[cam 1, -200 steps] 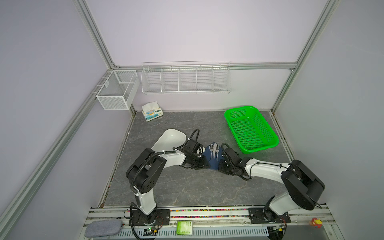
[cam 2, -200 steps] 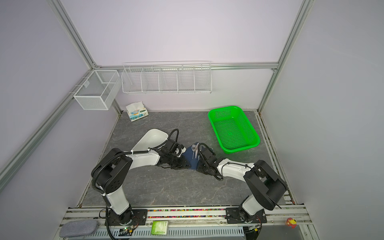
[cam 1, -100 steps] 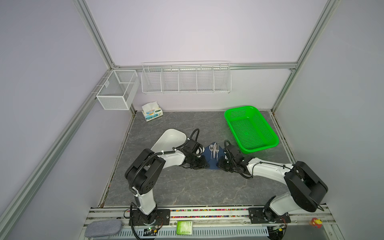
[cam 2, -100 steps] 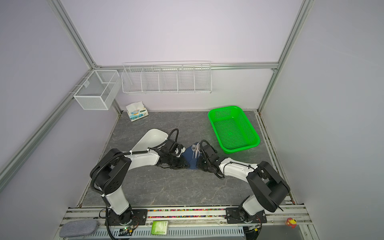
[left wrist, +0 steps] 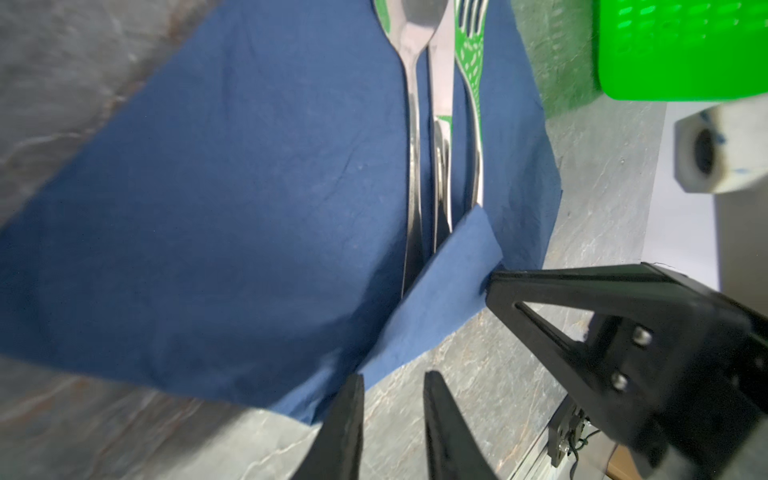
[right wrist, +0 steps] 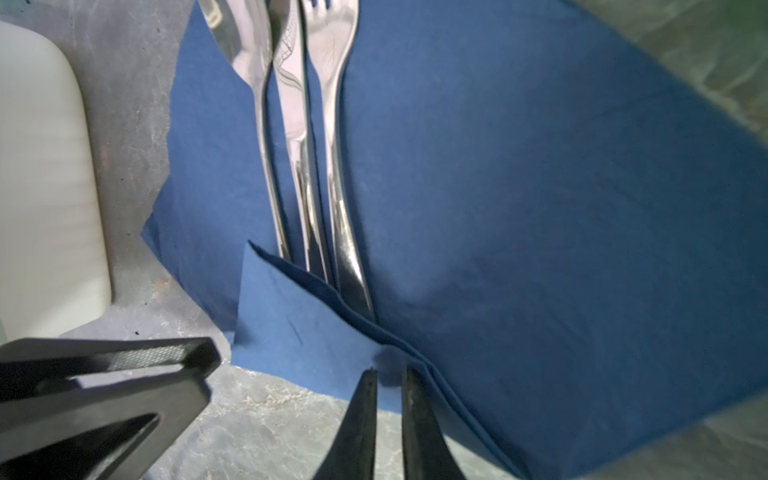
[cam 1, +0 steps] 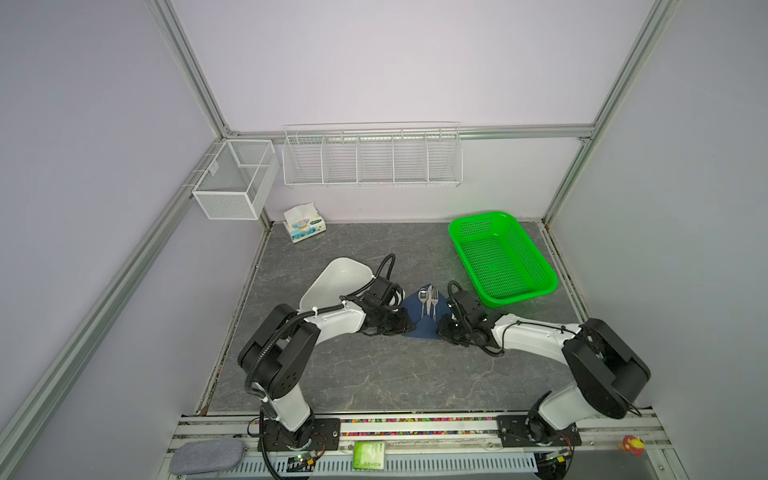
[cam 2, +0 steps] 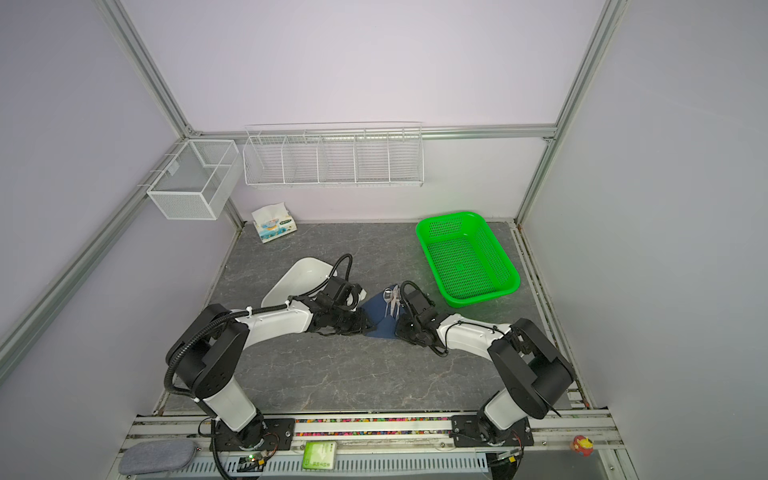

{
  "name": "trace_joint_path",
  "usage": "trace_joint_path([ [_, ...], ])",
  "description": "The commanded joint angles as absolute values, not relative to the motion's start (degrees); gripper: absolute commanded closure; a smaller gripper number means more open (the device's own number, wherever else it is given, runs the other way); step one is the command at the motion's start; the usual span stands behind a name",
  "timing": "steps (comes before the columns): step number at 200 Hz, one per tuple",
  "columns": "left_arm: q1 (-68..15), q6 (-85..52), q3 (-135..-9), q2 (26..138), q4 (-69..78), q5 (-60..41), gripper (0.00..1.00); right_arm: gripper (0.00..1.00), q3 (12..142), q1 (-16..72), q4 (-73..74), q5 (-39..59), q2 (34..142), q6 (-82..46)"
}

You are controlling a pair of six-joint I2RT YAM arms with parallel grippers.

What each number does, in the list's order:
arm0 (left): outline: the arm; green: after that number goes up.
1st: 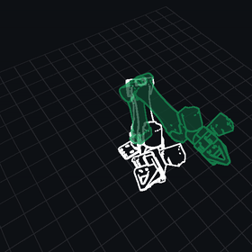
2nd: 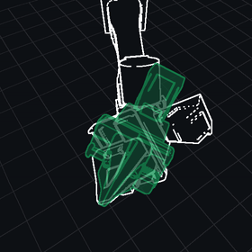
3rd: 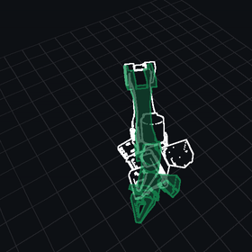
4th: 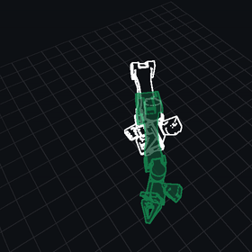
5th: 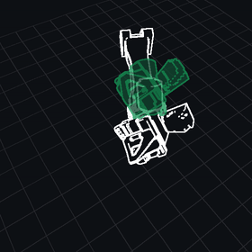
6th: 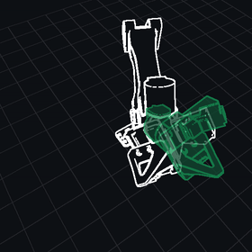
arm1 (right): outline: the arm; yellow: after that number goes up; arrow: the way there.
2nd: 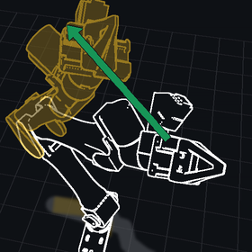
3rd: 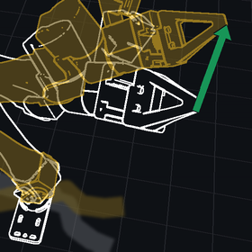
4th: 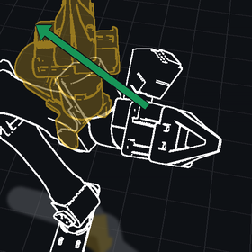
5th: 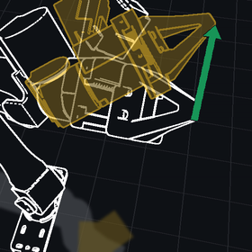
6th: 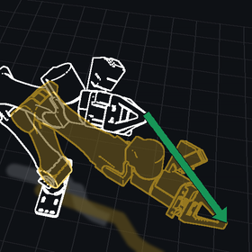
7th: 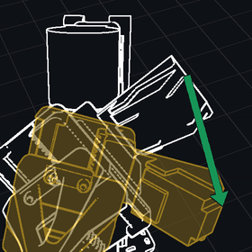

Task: Place the utensils on the paper napkin and roll it up

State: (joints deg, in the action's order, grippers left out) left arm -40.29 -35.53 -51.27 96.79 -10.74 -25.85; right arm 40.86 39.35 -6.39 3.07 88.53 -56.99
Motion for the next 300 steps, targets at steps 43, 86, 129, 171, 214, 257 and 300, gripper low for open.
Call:
trace_joint_path([
  [43, -41.22, -38.65, -51.8, 95.74, -2.35, -30.3, 0.72, 0.82, 41.72, 38.84, -7.39, 3.52, 87.99, -57.15],
  [86, -44.62, -38.32, -55.24, 101.3, -2.55, -32.94, 0.76, 0.82, 41.23, 38.57, -6.62, 3.68, 87.73, -57.85],
  [129, -45.09, -38.25, -58.64, 105.73, -8.51, -30.12, 0.8, 0.82, 39.77, 38.28, -4.61, 4.24, 87.56, -58.84],
  [171, -45.26, -39.55, -60.41, 107.22, -6.94, -32.44, 0.8, 0.82, 39.05, 38.3, -3.78, 4.39, 87.12, -59.14],
  [214, -45.7, -39.06, -63.7, 109.88, -9.66, -33.63, 0.81, 0.84, 38.16, 38.23, -4.1, 3.18, 86.49, -60.31],
  [257, -46.21, -38.32, -66.53, 112.39, -12.55, -33.51, 0.87, 0.86, 37.69, 37.97, -3.3, 3.23, 86.46, -60.74],
  [300, -46.56, -37.55, -67.55, 113.52, -14.06, -34.06, 0.87, 0.87, 37.89, 37.99, -3.09, 3.55, 86.66, -60.92],
])
